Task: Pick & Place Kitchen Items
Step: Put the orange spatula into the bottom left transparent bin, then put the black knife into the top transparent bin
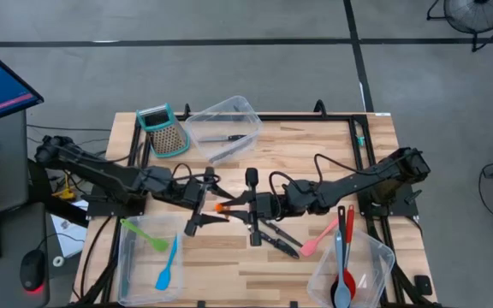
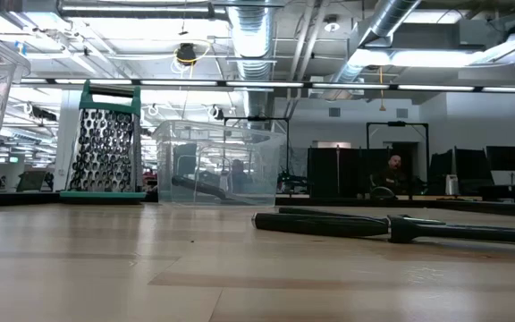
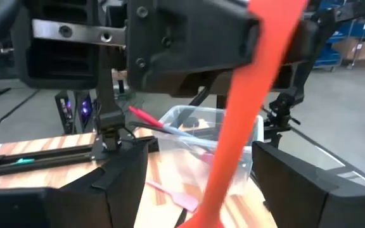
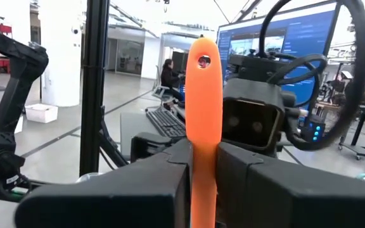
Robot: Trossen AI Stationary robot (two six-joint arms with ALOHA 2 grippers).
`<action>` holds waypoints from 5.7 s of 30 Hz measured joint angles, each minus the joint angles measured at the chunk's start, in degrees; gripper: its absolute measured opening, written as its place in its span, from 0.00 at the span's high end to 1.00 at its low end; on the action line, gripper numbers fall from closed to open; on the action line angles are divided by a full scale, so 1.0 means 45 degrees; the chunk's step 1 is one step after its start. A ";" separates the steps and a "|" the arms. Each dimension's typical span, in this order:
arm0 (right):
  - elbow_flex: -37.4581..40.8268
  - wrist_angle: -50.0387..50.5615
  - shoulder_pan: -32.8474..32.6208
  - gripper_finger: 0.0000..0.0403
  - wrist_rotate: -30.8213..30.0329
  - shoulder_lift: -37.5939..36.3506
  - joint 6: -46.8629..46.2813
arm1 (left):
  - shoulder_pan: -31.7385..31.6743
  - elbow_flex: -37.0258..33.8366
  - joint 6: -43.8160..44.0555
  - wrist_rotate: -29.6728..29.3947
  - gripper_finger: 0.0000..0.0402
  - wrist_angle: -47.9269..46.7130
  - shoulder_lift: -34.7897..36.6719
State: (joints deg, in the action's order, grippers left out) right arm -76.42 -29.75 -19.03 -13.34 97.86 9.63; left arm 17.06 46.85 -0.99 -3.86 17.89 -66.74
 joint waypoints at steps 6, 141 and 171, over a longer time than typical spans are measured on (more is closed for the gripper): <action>0.0000 0.0023 -0.0026 0.92 0.0005 0.0000 0.0000 | -0.0029 0.0000 0.0000 0.0020 0.56 0.0048 -0.0087; -0.0005 1.5017 0.1418 0.42 0.2328 0.3312 -1.0035 | 1.3765 -0.2744 0.7601 -1.2183 0.45 -0.2313 0.5751; -0.0039 1.5051 0.1426 0.86 0.2059 0.4517 -1.0628 | 1.3760 -0.2744 0.6957 -1.2777 0.47 -0.2279 0.5751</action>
State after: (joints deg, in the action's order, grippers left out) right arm -76.60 37.98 -12.61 -4.08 118.19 -38.20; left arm 78.98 34.50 30.31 -61.36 7.64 -40.86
